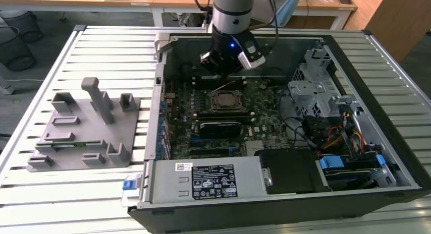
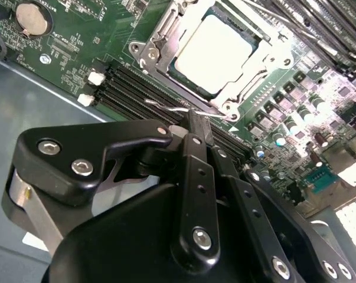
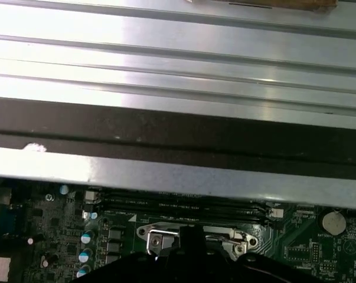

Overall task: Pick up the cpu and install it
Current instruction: 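Install the first cpu locking lever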

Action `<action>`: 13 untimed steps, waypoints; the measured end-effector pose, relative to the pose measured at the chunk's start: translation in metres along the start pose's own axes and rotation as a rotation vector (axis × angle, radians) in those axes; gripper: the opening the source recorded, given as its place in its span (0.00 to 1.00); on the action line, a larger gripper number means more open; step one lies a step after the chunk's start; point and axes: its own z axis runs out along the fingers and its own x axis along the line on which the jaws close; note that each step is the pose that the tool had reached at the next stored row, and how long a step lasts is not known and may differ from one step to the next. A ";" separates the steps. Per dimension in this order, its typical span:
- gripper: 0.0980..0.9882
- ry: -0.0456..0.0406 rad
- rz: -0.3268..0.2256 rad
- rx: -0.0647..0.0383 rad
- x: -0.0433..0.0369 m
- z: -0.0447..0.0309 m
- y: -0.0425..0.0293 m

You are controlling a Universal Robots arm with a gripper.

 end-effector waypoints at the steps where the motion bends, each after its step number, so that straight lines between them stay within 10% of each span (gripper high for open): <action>1: 0.01 -0.0001 0.000 0.000 -0.0007 0.0003 0.0001; 13: 0.01 0.0001 0.000 0.000 -0.0073 0.0053 0.0007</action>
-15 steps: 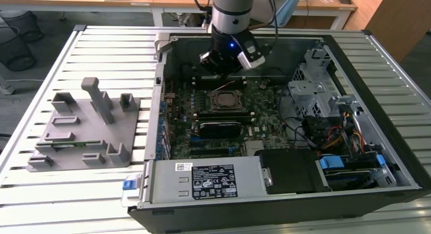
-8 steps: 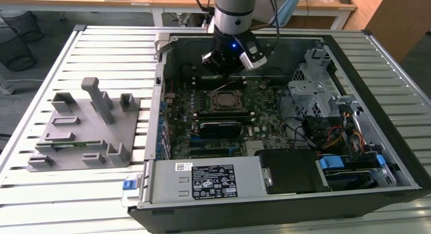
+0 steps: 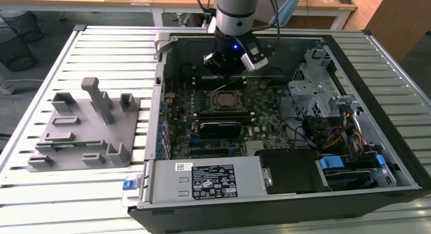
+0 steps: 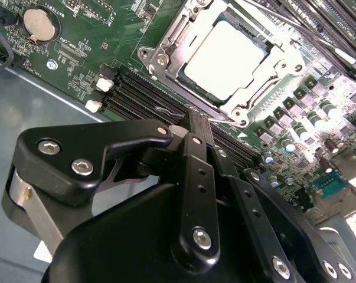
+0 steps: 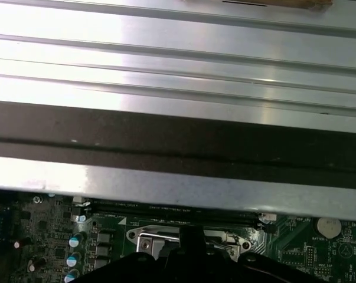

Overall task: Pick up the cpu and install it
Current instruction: 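Install the first cpu locking lever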

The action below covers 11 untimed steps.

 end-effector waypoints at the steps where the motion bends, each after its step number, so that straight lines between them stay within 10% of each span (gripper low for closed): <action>1: 0.01 0.0000 0.000 0.000 -0.0006 0.0004 0.0001; 11: 0.01 -0.0001 0.000 0.000 -0.0065 0.0046 0.0007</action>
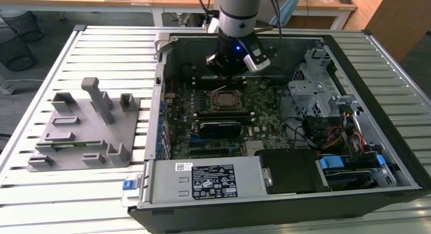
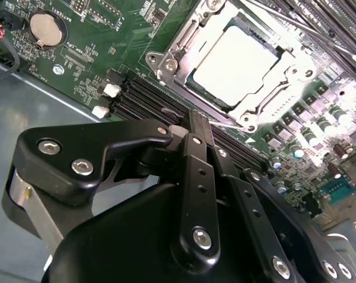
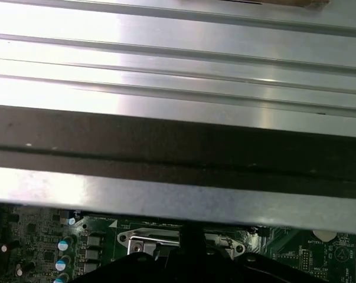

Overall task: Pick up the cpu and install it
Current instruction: 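Install the first cpu locking lever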

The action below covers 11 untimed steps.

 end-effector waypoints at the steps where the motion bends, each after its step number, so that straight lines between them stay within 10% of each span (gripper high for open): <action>1: 0.01 0.0000 0.000 0.000 -0.0004 0.0006 0.0000; 11: 0.01 0.0000 0.000 0.000 -0.0055 0.0085 -0.0010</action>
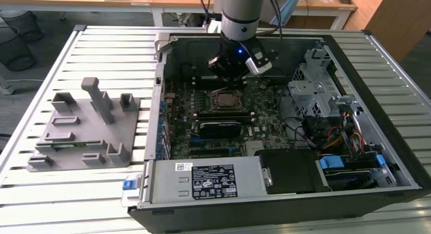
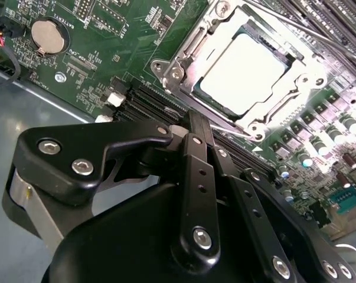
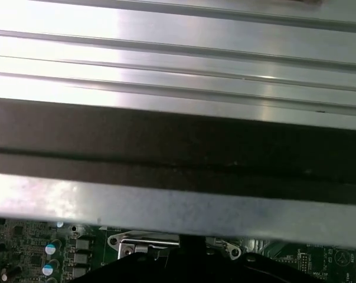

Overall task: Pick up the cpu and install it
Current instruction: 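Install the first cpu locking lever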

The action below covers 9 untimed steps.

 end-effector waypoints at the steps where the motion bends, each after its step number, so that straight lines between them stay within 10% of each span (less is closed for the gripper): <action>1: 0.01 0.0000 0.000 0.000 -0.0004 0.0008 -0.0001; 9: 0.01 0.0000 0.000 0.000 -0.0027 0.0084 -0.0010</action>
